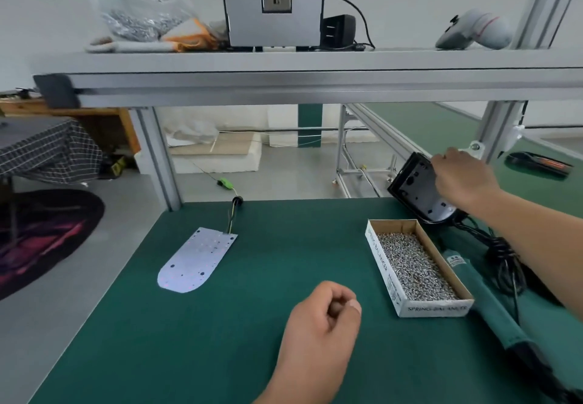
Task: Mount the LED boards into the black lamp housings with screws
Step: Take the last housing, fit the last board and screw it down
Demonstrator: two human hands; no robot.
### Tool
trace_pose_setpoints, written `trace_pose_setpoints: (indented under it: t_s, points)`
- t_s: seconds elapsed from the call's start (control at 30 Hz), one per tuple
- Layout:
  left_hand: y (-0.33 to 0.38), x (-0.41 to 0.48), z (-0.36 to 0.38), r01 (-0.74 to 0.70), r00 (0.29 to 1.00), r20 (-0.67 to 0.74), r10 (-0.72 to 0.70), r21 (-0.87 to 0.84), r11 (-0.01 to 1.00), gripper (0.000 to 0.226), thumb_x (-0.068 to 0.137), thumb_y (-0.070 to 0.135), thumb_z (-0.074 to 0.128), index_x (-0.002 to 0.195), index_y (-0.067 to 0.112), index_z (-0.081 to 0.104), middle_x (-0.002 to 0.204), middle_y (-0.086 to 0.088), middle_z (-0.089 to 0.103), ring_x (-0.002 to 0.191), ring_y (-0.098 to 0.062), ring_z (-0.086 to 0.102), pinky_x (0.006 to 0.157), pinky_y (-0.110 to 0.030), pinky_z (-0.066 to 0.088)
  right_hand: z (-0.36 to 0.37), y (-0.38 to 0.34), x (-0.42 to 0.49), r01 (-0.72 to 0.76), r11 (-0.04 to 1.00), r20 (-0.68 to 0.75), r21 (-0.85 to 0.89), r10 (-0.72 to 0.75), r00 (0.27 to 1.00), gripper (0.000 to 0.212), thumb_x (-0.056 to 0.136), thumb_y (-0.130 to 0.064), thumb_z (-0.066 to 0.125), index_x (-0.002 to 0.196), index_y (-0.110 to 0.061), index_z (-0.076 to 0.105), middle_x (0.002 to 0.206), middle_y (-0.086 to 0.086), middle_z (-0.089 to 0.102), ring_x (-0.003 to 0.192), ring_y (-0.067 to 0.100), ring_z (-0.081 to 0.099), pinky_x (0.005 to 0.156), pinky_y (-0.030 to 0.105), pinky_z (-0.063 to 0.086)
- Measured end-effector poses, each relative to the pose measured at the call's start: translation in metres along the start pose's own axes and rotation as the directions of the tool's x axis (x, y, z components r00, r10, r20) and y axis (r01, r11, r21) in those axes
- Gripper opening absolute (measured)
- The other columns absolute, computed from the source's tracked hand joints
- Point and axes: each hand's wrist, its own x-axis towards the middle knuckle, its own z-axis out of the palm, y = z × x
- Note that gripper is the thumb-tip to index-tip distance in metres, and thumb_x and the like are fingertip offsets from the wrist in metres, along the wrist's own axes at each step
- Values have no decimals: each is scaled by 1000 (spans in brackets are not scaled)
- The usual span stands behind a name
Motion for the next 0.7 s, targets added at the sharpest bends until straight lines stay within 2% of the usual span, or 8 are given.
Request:
trace_pose_setpoints:
  t_s: [0.13, 0.27, 0.33, 0.4, 0.47, 0.53, 0.7]
  points:
    - [1, -3, -1, -11, 1000, 9, 11, 4, 1000, 19, 83, 50, 60, 95, 38, 68, 68, 16, 57, 55, -3, 44, 54, -19, 41, 6, 2, -3, 14, 999, -23, -30, -14, 1000, 9, 96, -5, 51, 87, -8, 53, 81, 6, 43, 73, 29, 49, 56, 37, 49]
    - [3, -3, 0, -13, 1000, 13, 13, -3, 1000, 16, 84, 48, 61, 95, 39, 68, 67, 16, 57, 55, -4, 44, 55, -19, 41, 20, 3, -6, 16, 994, -181, 104, 4, 983, 11, 96, -3, 55, 87, -2, 61, 86, 13, 56, 91, 37, 52, 61, 40, 47]
    - [3, -2, -1, -9, 1000, 12, 9, -11, 1000, 16, 83, 48, 61, 95, 39, 69, 67, 16, 57, 55, -4, 44, 55, -20, 41, 26, 5, -8, 27, 983, -273, 181, 24, 962, 11, 97, -4, 59, 92, 1, 67, 92, 18, 62, 98, 43, 53, 64, 41, 49]
    - [3, -2, 0, -6, 1000, 11, 6, -14, 1000, 19, 82, 51, 61, 95, 39, 69, 68, 15, 57, 56, -5, 45, 55, -20, 42, 28, 7, -8, 17, 965, -324, 262, 72, 943, 17, 99, -8, 58, 107, -2, 72, 102, 20, 63, 102, 45, 55, 66, 40, 49]
    - [2, -2, -1, -5, 1000, 5, 5, -11, 1000, 23, 80, 53, 60, 96, 39, 69, 69, 15, 58, 57, -5, 45, 56, -20, 42, 27, 7, -9, 2, 937, -348, 349, 127, 929, 27, 103, -13, 55, 123, -7, 71, 109, 21, 64, 102, 45, 60, 68, 43, 52]
    - [1, -2, -1, -3, 1000, 8, 3, -5, 1000, 25, 80, 53, 59, 97, 38, 69, 70, 14, 58, 59, -5, 46, 57, -20, 43, 26, 7, -11, -16, 906, -346, 424, 178, 921, 31, 105, -18, 51, 130, -11, 68, 115, 20, 65, 102, 44, 62, 72, 44, 54]
    - [4, -3, -1, 3, 1000, 1, -3, -23, 1000, 19, 83, 49, 61, 95, 38, 69, 69, 14, 57, 59, -5, 44, 56, -21, 42, 17, 9, -16, -32, 807, -316, 589, 267, 910, 29, 106, -19, 47, 127, -13, 67, 111, 19, 60, 89, 43, 61, 68, 40, 47]
